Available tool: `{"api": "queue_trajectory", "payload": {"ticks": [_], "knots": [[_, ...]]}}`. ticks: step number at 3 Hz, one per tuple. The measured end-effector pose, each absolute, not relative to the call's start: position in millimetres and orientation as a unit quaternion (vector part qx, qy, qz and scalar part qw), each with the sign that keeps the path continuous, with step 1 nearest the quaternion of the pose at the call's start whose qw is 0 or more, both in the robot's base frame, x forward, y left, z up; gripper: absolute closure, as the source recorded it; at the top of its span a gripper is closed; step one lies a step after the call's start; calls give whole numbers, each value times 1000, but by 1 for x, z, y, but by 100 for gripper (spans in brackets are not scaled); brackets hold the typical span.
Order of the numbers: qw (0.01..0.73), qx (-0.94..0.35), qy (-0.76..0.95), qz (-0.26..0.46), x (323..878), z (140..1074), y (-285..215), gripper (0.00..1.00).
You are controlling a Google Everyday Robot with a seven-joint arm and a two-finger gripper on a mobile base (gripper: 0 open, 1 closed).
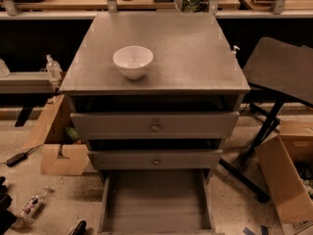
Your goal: Pick green can from bottom drawer and place on counter
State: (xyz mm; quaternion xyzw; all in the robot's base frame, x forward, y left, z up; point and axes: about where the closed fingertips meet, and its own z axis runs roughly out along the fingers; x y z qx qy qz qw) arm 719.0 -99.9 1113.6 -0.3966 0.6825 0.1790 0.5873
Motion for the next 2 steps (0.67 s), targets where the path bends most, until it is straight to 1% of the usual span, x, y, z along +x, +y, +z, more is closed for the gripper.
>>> {"api": "queue_trajectory", "payload": {"ticks": [2], "knots": [[588,-334,709,200,820,1068,-113,100]]}}
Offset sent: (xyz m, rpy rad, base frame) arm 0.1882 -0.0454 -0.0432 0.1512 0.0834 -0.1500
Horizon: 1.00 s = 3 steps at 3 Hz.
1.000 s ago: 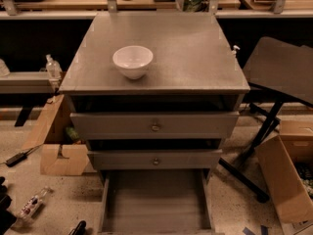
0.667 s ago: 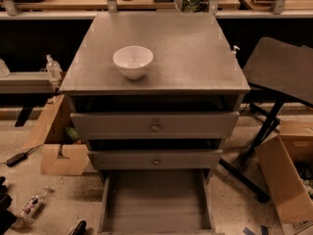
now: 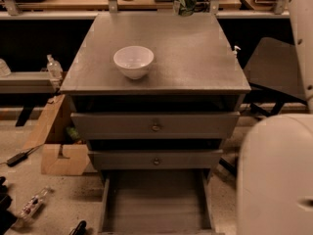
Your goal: Pick green can from bottom drawer and place on counter
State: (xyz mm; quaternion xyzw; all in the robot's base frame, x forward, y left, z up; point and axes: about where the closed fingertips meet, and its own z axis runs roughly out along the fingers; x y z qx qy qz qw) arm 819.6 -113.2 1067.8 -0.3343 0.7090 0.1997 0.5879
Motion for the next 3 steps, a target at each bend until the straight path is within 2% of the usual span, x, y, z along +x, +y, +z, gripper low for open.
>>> {"api": "queue_trajectory", "payload": {"ticks": [2,3], "knots": [[578,-275,743,198,882,1006,-130,100],[559,-245,773,175,902,962,-157,100]]}}
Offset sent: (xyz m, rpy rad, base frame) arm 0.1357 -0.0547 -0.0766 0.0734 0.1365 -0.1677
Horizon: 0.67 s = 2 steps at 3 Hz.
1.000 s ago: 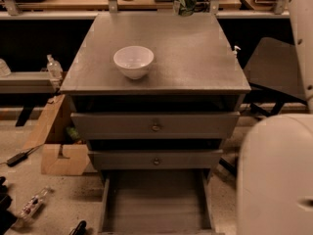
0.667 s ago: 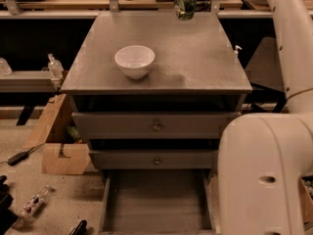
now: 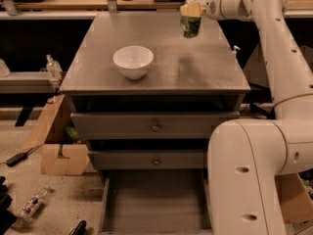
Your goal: Pick green can from bottom drawer and place on counter
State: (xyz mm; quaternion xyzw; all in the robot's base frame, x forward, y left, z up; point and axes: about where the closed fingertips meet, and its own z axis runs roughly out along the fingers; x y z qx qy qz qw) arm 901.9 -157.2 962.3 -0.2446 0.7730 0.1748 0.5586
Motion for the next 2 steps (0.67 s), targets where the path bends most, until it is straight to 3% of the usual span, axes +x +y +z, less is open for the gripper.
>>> {"api": "queue_trajectory", "payload": {"ticks": [2], "knots": [[545,-207,802,128,922,914,-200,100]]}}
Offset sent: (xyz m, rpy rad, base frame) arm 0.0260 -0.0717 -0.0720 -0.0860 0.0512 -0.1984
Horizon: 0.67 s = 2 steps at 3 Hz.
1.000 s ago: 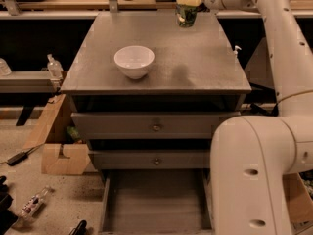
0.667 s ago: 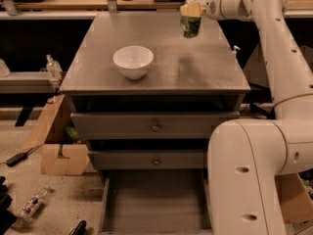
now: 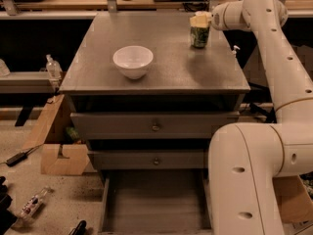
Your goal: Pick green can from bottom drawer and place on counter
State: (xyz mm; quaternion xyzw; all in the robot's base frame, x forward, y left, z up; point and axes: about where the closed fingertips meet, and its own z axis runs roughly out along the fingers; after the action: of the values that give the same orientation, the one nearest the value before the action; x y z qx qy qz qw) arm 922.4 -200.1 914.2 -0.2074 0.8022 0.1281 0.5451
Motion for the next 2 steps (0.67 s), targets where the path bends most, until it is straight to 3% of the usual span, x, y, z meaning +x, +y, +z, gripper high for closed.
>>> {"api": "queue_trajectory", "payload": {"ticks": [2], "knots": [[541,-209,804,130,925,907,-194,52]]}}
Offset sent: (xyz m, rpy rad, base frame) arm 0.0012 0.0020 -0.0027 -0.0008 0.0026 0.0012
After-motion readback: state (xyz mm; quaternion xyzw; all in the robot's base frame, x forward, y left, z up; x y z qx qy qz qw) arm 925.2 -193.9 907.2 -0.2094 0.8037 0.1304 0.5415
